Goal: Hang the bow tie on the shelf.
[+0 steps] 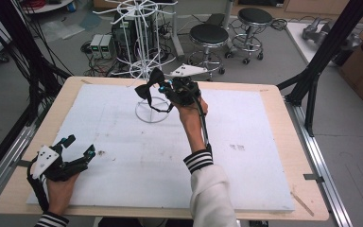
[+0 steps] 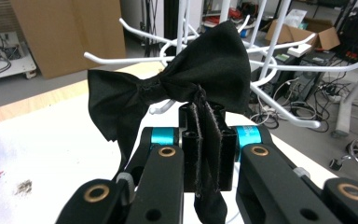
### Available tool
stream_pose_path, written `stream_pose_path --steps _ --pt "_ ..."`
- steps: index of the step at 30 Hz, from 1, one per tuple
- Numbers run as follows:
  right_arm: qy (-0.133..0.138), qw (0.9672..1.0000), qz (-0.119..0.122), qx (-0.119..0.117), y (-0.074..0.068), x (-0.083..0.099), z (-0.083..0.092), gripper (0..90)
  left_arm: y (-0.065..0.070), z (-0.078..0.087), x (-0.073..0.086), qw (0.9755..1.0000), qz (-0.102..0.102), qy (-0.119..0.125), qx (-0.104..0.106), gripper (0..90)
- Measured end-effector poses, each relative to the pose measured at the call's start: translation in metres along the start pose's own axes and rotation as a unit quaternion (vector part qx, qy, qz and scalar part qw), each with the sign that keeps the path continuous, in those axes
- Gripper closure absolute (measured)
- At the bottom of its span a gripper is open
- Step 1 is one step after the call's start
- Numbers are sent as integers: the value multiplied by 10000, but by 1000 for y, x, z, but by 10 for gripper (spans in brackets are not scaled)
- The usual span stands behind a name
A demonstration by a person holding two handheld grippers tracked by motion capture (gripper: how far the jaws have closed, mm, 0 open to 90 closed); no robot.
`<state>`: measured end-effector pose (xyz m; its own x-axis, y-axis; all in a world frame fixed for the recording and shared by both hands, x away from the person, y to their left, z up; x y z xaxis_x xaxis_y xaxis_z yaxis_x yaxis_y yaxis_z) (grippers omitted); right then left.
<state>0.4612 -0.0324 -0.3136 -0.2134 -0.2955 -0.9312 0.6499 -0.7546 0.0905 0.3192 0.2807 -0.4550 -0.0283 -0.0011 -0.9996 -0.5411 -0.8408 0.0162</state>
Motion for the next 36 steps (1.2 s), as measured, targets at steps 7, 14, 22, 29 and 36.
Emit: stream_pose_path --steps 7,14,22,29,36 --pt "-127 9999 48 29 -1 3 -5 849 0 0 0 10000 1 -1 3 167" --pt "-231 9996 114 114 -1 7 -8 838 0 0 0 10000 1 -3 5 167" --pt "-251 9995 123 136 -2 8 -7 781 0 0 0 10000 5 -2 6 167" --pt "-273 9994 133 172 -1 9 -4 717 0 0 0 10000 -1 1 7 167" --pt "-300 9988 -38 376 -2 24 13 288 0 1 0 10000 1 5 0 167"
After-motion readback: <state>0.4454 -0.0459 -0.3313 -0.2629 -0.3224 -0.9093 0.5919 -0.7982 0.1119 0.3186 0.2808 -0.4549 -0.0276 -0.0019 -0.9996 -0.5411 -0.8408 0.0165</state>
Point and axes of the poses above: each handheld gripper's, and its own axes: z roughly backward along the jaws, x roughly out of its underside, y roughly to its right, the point moved 6 cm from there along -z, roughly forward along the jaws, and after that the axes turned 8 degrees about x, right-handed, at the moved point
